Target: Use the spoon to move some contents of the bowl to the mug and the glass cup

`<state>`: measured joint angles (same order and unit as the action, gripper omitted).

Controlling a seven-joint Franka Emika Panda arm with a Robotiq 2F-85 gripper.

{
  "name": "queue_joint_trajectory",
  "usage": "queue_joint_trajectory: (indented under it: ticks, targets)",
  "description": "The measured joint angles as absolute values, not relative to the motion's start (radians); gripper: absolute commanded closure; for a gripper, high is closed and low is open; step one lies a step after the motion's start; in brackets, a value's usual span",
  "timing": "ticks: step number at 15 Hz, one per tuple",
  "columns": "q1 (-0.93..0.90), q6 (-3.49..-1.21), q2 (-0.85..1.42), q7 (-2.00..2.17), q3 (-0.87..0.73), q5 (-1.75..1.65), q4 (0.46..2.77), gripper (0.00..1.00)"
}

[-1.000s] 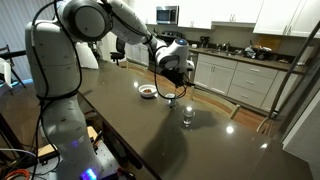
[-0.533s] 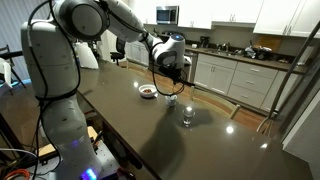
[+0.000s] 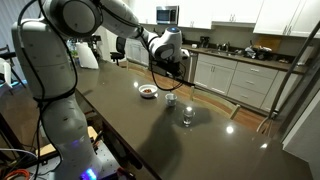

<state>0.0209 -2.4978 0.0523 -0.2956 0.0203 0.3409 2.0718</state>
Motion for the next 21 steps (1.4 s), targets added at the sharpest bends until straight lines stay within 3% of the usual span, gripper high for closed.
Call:
queue_joint_trajectory:
  ticks: [21]
  targets:
    - [-0.02, -2.269, 0.023, -0.514, 0.043, 0.899, 2.115, 0.97]
